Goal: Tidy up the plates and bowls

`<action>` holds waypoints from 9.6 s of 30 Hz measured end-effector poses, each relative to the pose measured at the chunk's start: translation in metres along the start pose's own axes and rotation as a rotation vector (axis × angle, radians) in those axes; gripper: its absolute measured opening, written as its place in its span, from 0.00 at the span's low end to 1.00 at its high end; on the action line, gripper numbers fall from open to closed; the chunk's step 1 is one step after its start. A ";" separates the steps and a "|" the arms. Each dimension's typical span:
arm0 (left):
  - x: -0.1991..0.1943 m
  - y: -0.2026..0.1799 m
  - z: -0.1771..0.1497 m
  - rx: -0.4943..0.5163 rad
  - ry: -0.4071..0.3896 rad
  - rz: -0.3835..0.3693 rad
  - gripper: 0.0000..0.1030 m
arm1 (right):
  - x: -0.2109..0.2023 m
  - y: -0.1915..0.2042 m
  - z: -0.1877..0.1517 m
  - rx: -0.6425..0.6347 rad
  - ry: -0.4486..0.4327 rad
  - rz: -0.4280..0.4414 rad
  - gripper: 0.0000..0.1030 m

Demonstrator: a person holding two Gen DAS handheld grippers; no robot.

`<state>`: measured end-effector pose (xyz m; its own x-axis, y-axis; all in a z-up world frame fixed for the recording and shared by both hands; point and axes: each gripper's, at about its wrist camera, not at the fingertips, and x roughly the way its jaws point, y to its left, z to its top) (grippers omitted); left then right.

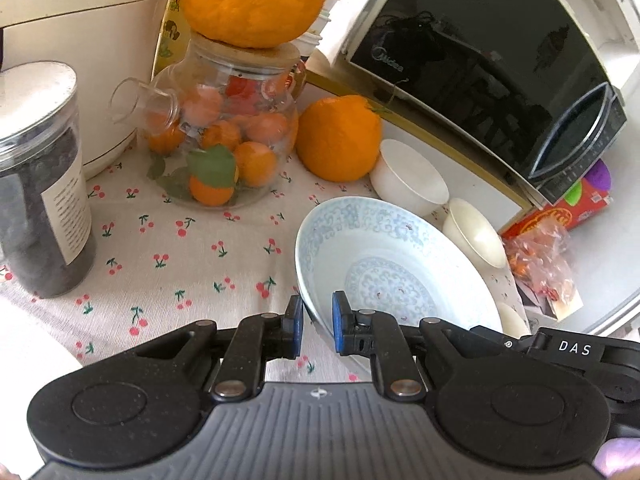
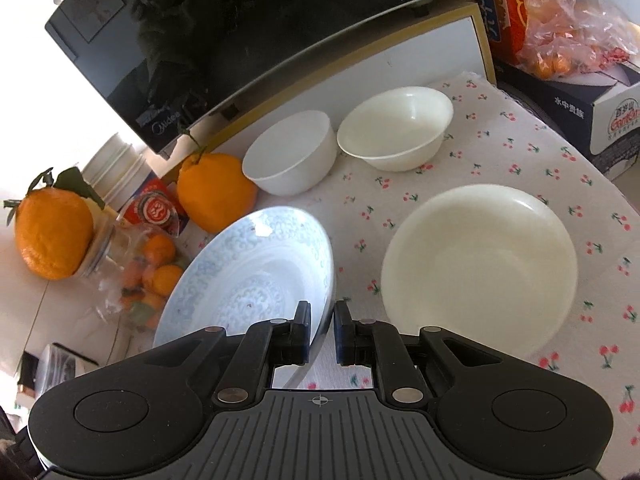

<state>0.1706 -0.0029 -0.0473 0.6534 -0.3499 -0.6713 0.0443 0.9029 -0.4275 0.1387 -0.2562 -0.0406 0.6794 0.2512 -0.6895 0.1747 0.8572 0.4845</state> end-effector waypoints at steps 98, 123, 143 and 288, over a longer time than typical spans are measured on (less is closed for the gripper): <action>-0.102 0.017 -0.044 0.281 0.098 0.111 0.99 | -0.073 0.014 -0.041 -0.161 0.153 0.045 0.82; -0.141 0.022 -0.106 0.490 0.133 -0.030 0.99 | -0.113 0.008 -0.098 -0.436 0.118 0.079 0.88; -0.125 0.031 -0.134 0.422 0.269 -0.147 0.91 | -0.089 0.007 -0.154 -0.553 0.243 0.208 0.89; -0.027 -0.008 -0.040 0.252 0.091 0.122 0.20 | -0.023 0.012 -0.042 -0.337 0.072 -0.057 0.20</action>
<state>0.1221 -0.0107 -0.0502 0.5954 -0.2460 -0.7648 0.1635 0.9691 -0.1845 0.0952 -0.2326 -0.0417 0.6213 0.2195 -0.7522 -0.0428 0.9680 0.2471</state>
